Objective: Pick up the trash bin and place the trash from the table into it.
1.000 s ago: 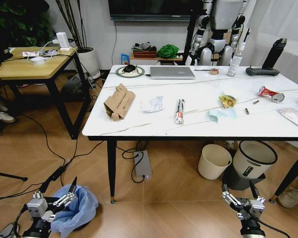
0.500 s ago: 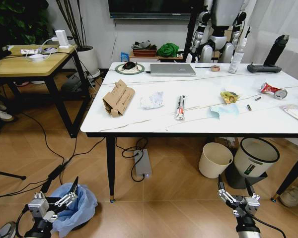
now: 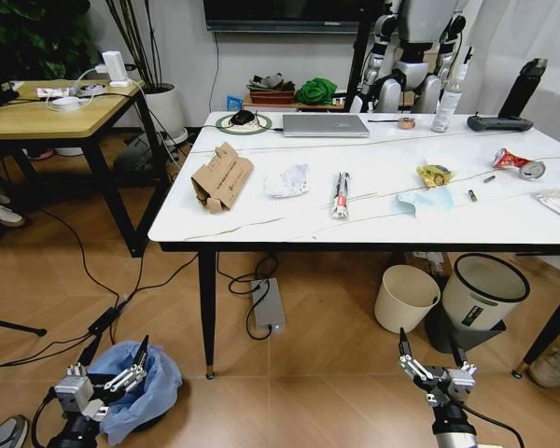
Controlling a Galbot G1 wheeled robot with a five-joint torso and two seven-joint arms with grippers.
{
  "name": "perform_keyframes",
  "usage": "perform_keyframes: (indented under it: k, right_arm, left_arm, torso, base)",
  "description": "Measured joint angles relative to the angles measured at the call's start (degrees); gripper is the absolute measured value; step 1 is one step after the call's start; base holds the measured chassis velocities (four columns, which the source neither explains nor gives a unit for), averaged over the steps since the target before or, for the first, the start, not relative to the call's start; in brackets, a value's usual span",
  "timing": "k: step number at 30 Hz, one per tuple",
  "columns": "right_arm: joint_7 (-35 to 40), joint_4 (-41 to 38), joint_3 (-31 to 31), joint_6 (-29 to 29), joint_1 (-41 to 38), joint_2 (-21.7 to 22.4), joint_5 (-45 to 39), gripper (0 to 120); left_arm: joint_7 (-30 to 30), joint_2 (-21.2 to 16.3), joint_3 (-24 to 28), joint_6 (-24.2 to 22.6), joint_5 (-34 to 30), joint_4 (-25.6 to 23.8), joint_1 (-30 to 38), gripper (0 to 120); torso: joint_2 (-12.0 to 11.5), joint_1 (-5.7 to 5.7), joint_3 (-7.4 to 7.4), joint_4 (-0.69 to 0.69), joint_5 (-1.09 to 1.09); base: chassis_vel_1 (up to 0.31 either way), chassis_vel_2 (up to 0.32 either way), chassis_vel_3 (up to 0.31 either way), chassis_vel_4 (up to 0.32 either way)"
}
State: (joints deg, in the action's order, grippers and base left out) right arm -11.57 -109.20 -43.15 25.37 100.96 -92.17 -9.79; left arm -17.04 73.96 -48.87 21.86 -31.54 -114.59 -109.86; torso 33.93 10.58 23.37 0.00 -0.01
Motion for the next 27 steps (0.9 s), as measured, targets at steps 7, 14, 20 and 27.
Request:
perform_keyframes:
  k: [7, 14, 20, 27]
  right_arm:
    - [0.21, -0.42, -0.04, -0.07, -0.11, -0.03, 0.09, 100]
    - [0.23, -0.43, 0.42, -0.16, -0.39, -0.02, 0.41, 100]
    - [0.27, -0.43, 0.89, -0.42, -0.67, 0.0, 0.72, 100]
    - [0.33, -0.1, 1.46, -0.6, -1.1, 0.02, 0.82, 100]
  left_arm:
    - [0.1, -0.61, 0.24, -0.71, 0.07, 0.08, 0.45, 100]
    - [0.18, -0.87, 0.24, -0.96, 0.13, -0.07, 0.43, 100]
    - [0.23, -0.86, 0.16, -0.99, 0.13, 0.01, 0.37, 100]
    - [0.31, -0.78, -0.05, -0.99, 0.13, 0.24, 0.29, 100]
  torso:
    - [-1.76, -0.68, -1.08, 0.0, 0.01]
    - [-3.44, -1.25, -2.19, 0.0, 0.01]
    - [-4.77, -1.8, -2.98, 0.0, 0.01]
    - [-6.5, -2.43, -4.06, 0.0, 0.0]
  base:
    - [0.0, 0.0, 0.0, 0.0]
    - [0.0, 0.0, 0.0, 0.0]
    - [0.0, 0.0, 0.0, 0.0]
    - [0.0, 0.0, 0.0, 0.0]
